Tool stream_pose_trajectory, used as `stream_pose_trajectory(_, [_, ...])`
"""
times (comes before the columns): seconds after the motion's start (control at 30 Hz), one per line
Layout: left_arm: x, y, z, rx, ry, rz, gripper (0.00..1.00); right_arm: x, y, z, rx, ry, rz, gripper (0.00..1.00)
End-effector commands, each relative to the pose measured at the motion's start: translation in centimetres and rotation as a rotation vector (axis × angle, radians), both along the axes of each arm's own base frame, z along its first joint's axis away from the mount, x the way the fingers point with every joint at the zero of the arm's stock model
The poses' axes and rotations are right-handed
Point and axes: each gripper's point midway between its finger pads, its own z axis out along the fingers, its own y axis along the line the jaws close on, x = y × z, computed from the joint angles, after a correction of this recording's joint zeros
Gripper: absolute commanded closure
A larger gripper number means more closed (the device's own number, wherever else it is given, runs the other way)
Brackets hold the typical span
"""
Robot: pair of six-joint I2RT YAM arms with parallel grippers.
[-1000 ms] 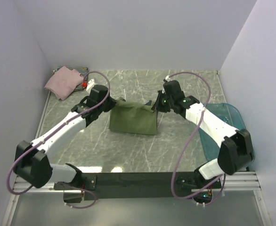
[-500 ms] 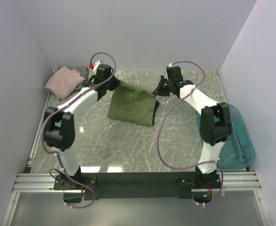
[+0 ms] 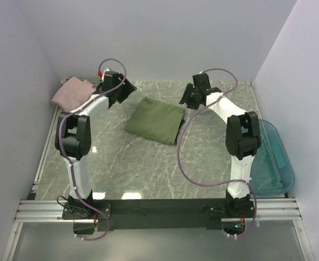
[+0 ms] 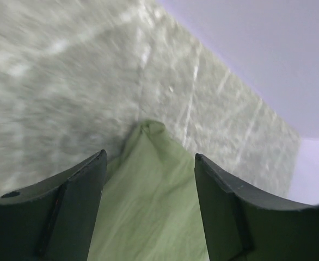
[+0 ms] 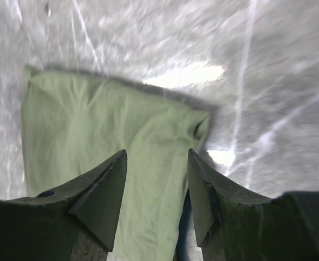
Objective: Fold and stack the tank tops
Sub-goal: Fold the tank top
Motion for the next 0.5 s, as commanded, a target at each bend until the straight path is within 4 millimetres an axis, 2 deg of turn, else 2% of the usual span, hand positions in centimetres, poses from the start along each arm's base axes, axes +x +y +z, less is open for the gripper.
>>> stream_pose_trajectory(0.0, [-0.2, 2.6, 8.9, 0.099, -0.142, 0.102, 0.30, 0.4, -2.5, 5.2, -0.079, -0.098, -0.094, 0.44])
stream_pose_trajectory(0.03, [-0.7, 3.6, 8.3, 0.132, -0.096, 0.141, 0.30, -0.2, -2.2, 6.5, -0.069, -0.120, -0.087, 0.44])
stream_pose_trajectory(0.07, [-1.6, 4.3, 7.1, 0.160, -0.035, 0.154, 0.30, -0.8, -1.7, 6.8, -0.068, -0.127, -0.076, 0.44])
stream_pose_trajectory(0.1, [-1.9, 4.4, 6.4, 0.190, -0.030, 0.131, 0.30, -2.0, -0.4, 6.2, -0.076, -0.116, -0.047, 0.44])
stream_pose_trajectory(0.13, [-2.2, 3.8, 5.9, 0.189, -0.024, 0.089, 0.31, -2.7, 0.4, 6.9, -0.076, -0.133, -0.034, 0.44])
stream_pose_trajectory(0.2, [-2.3, 2.1, 5.5, 0.176, -0.050, -0.030, 0.30, -3.9, 1.8, 6.2, -0.082, -0.124, -0.008, 0.45])
stream_pose_trajectory(0.27, [-2.9, -0.1, 4.1, 0.163, -0.035, -0.190, 0.30, -5.6, 4.1, 4.6, -0.073, -0.088, 0.046, 0.46])
stream_pose_trajectory(0.37, [-3.9, -1.4, 1.9, 0.165, 0.011, -0.306, 0.29, -7.2, 5.6, 1.5, -0.068, -0.027, 0.086, 0.47])
stream_pose_trajectory(0.4, [-4.5, -1.2, 0.4, 0.184, 0.051, -0.328, 0.29, -7.9, 6.1, 0.3, -0.043, -0.002, 0.112, 0.47])
stream_pose_trajectory(0.47, [-4.6, -0.4, -1.0, 0.232, 0.089, -0.314, 0.28, -8.6, 6.5, -1.4, -0.032, 0.032, 0.125, 0.47])
